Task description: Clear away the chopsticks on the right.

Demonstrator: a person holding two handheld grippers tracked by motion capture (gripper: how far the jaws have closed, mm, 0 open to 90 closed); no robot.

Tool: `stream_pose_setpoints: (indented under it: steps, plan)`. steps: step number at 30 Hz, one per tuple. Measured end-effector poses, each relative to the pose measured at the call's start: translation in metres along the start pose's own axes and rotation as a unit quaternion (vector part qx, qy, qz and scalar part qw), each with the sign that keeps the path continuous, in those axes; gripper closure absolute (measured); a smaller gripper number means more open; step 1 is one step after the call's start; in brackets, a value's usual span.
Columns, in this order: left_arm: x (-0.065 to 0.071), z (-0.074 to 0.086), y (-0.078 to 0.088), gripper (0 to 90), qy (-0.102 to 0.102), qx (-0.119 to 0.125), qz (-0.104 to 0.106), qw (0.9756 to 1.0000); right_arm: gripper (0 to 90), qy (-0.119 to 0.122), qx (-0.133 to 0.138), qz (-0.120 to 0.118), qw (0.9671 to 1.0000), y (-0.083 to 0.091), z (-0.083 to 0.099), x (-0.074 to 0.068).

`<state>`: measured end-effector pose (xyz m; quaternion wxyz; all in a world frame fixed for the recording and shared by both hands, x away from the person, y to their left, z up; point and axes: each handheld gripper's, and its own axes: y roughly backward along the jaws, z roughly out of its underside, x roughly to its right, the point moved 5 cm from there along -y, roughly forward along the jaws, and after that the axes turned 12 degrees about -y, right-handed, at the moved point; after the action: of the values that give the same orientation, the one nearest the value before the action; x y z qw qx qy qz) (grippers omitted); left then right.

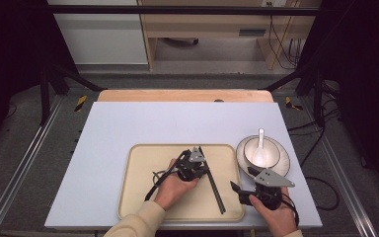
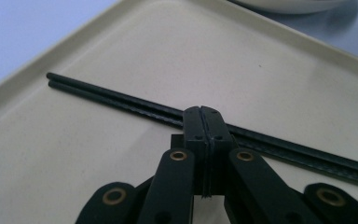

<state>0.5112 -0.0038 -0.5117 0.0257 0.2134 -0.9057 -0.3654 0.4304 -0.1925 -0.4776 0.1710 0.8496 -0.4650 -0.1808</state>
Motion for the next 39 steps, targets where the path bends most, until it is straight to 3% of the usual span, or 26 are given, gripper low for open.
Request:
stream_pose_setpoints:
  steps: [6,16,22,27,29,31,35,36,39]
  plan:
    - [-0.001,-0.009,-0.010,89.9,-0.009,0.003,0.001,1.0000,22.5,0.001,-0.001,-0.002,1.0000,0.000,0.000,-0.001]
    - [0.008,-0.024,-0.025,89.9,-0.036,0.006,0.027,0.9990,22.7,0.001,0.000,-0.004,1.0000,0.000,0.000,-0.001]
    - [0.008,-0.026,-0.023,90.0,-0.041,0.012,0.026,0.9987,22.6,-0.002,0.003,-0.003,1.0000,0.000,0.000,0.000]
    - [0.004,-0.023,-0.007,89.5,-0.039,0.027,0.021,0.9987,21.0,0.000,0.007,-0.007,1.0000,0.000,-0.001,0.000]
    - [0.000,-0.018,0.004,87.6,-0.054,0.024,0.018,0.9981,19.9,0.000,0.014,-0.005,0.9999,0.001,-0.002,0.000]
    - [-0.002,-0.014,0.015,84.6,-0.055,0.036,0.010,0.9978,19.4,0.002,0.017,-0.007,0.9998,0.001,-0.003,-0.001]
    - [-0.006,-0.002,0.035,73.4,-0.053,0.056,-0.001,0.9970,18.8,0.003,0.021,-0.011,0.9997,-0.001,-0.004,-0.003]
    - [-0.010,0.007,0.049,69.9,-0.048,0.067,-0.011,0.9966,18.6,0.005,0.022,-0.010,0.9997,-0.001,-0.004,-0.003]
    - [-0.016,0.020,0.069,61.1,-0.042,0.083,-0.032,0.9952,18.2,0.010,0.025,-0.011,0.9996,-0.002,-0.005,-0.005]
